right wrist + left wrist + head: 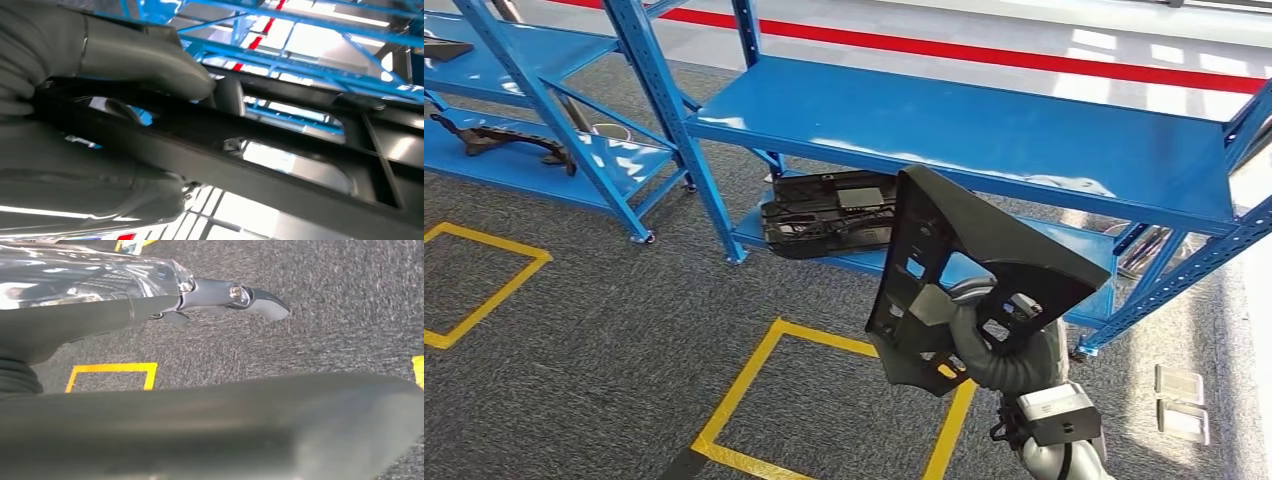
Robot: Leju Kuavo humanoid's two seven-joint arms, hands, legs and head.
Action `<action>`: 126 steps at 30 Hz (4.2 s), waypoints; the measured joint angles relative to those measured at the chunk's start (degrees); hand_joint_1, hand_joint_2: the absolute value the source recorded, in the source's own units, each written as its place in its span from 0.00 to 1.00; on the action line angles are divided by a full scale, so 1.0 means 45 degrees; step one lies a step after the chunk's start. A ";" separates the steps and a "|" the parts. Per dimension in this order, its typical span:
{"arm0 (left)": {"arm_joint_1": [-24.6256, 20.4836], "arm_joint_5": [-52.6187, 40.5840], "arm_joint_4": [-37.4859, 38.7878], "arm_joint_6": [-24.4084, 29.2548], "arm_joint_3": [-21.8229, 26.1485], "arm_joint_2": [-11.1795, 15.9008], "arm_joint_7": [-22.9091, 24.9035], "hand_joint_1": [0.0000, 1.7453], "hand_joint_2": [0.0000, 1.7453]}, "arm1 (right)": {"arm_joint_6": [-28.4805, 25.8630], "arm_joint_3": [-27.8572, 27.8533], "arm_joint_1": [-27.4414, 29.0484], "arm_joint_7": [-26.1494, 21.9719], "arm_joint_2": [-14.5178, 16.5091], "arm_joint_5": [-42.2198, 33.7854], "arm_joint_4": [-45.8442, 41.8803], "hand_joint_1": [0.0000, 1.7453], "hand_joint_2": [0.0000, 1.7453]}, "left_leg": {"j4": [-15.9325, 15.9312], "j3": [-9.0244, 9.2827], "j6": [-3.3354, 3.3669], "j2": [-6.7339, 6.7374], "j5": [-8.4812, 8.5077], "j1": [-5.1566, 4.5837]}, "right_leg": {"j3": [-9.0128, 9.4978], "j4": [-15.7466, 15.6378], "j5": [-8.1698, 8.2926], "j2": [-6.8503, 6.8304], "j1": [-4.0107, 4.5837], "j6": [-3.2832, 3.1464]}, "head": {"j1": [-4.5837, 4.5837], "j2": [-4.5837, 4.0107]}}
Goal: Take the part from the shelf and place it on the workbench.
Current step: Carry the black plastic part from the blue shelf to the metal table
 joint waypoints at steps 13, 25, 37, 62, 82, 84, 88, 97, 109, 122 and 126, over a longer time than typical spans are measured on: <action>0.0070 0.0018 0.0000 -0.0058 -0.0002 0.0004 0.0016 0.00 1.00 | -0.0082 -0.0010 0.0004 0.0021 0.0049 0.0133 -0.0038 1.00 1.00 | 0.1446 -0.0866 -0.0525 0.1045 -0.0263 0.0090 | 0.0071 -0.0218 -0.0084 -0.1968 -0.0033 -0.0297 | -0.0015 0.0000; 0.0041 0.0018 0.0000 -0.0164 -0.0006 -0.0011 0.0103 0.00 1.00 | -0.0151 -0.0013 0.0075 0.0028 0.0012 0.0221 -0.0099 1.00 1.00 | -0.0248 -0.0164 0.0158 0.0519 0.0337 -0.0045 | -0.1379 0.3142 -0.1783 -0.1067 0.0014 0.0067 | 0.0013 0.0000; 0.0046 0.0058 0.0000 -0.0209 -0.0009 -0.0025 0.0211 0.00 1.00 | -0.0249 -0.0029 0.0102 0.0035 -0.0009 0.0226 -0.0115 1.00 1.00 | 0.1437 -0.1152 -0.0419 0.0305 -0.0466 0.0019 | 0.0005 -0.0145 -0.0071 -0.0853 -0.0094 -0.0342 | -0.0013 0.0000; 0.0004 -0.0001 0.0000 -0.0209 -0.0100 -0.0066 0.0249 0.00 1.00 | -0.0259 -0.0251 0.0229 0.0035 -0.0031 0.0210 -0.0125 1.00 1.00 | 0.0160 -0.0467 -0.0036 -0.0646 0.0264 -0.0031 | -0.0290 0.0063 0.0012 -0.0031 -0.0053 -0.0057 | 0.0015 0.0000; 0.0071 0.0000 -0.0005 -0.0209 -0.0149 -0.0049 0.0316 0.00 1.00 | -0.0304 -0.0272 0.0357 0.0025 0.0004 0.0144 -0.0228 1.00 1.00 | 0.0080 -0.0629 0.0147 0.1133 0.0461 -0.0084 | 0.0369 0.0456 -0.1101 -0.1785 -0.0013 0.0060 | 0.0020 0.0000; 0.0035 0.0002 -0.0005 -0.0209 -0.0153 -0.0063 0.0297 0.00 1.00 | -0.0325 -0.0285 0.0467 0.0018 -0.0015 0.0142 -0.0231 1.00 1.00 | 0.0055 -0.0558 0.0230 0.0829 0.0430 -0.0088 | -0.0473 0.2035 -0.1786 -0.1158 0.0010 0.0022 | 0.0028 0.0000; 0.0071 0.0021 -0.0005 -0.0210 -0.0153 -0.0075 0.0266 0.00 1.00 | -0.0374 -0.0318 0.0737 0.0021 -0.0034 0.0131 -0.0221 1.00 1.00 | 0.0071 -0.0429 0.0257 0.0054 0.0353 -0.0114 | -0.1258 0.2574 -0.1108 -0.0976 0.0043 0.0011 | 0.0028 0.0000; 0.0223 0.0071 0.0000 -0.0200 -0.0153 -0.0073 0.0236 0.00 1.00 | -0.0467 -0.0341 0.1195 0.0009 -0.0013 0.0085 -0.0328 1.00 1.00 | 0.0770 -0.0805 -0.0249 -0.0343 -0.0121 -0.0031 | -0.0197 -0.0077 0.0116 -0.0595 -0.0018 -0.0366 | 0.0010 0.0000; 0.0193 0.0070 0.0000 -0.0186 -0.0157 -0.0069 0.0238 0.00 1.00 | -0.0487 -0.0510 0.1507 -0.0041 0.0040 0.0058 -0.0433 1.00 1.00 | 0.0316 -0.0795 -0.0043 0.1812 0.0407 -0.0281 | 0.0471 -0.0168 -0.0474 -0.2600 0.0109 -0.0137 | 0.0007 0.0000; 0.0152 0.0081 0.0000 -0.0170 -0.0155 -0.0103 0.0355 0.00 1.00 | -0.0391 -0.0850 0.1791 -0.0160 0.0095 -0.0201 -0.0397 1.00 1.00 | 0.0176 -0.0339 0.0120 -0.0463 0.0242 -0.0099 | -0.0431 0.0261 0.0217 -0.0124 -0.0031 0.0030 | 0.0030 0.0000; 0.0228 0.0090 0.0000 -0.0170 -0.0155 -0.0101 0.0397 0.00 1.00 | -0.0374 -0.0897 0.1814 -0.0176 0.0109 -0.0236 -0.0402 1.00 1.00 | 0.0292 -0.0457 -0.0074 -0.0654 0.0145 -0.0052 | -0.0256 -0.0003 0.0182 -0.0379 0.0002 -0.0209 | 0.0023 0.0000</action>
